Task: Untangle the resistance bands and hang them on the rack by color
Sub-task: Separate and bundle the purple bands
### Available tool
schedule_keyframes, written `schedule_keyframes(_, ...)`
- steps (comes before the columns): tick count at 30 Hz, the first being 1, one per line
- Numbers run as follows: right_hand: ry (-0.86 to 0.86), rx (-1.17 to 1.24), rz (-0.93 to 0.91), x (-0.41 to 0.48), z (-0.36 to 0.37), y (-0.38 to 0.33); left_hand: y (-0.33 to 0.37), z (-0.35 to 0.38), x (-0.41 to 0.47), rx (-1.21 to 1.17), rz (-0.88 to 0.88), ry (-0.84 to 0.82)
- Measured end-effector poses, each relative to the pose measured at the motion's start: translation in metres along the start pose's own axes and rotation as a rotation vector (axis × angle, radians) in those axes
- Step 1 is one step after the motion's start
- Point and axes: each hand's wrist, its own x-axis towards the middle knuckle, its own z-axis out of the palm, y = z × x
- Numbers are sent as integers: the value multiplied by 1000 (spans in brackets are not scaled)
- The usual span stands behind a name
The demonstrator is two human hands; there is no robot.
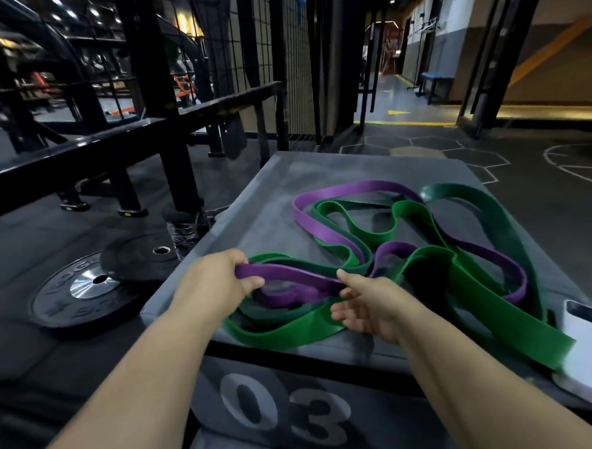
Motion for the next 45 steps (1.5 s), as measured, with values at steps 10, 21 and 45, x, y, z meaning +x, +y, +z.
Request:
schedule_keyframes(10, -230, 360, 91, -3, 4, 5, 39, 11, -27, -640, 198, 16)
schedule_keyframes(21, -510, 613, -80, -10, -6, -4, 55, 30, -36, -645, 261, -132)
schedule_keyframes(45, -336, 380, -32, -40, -9, -12, 51, 27, -8, -330, 61, -346)
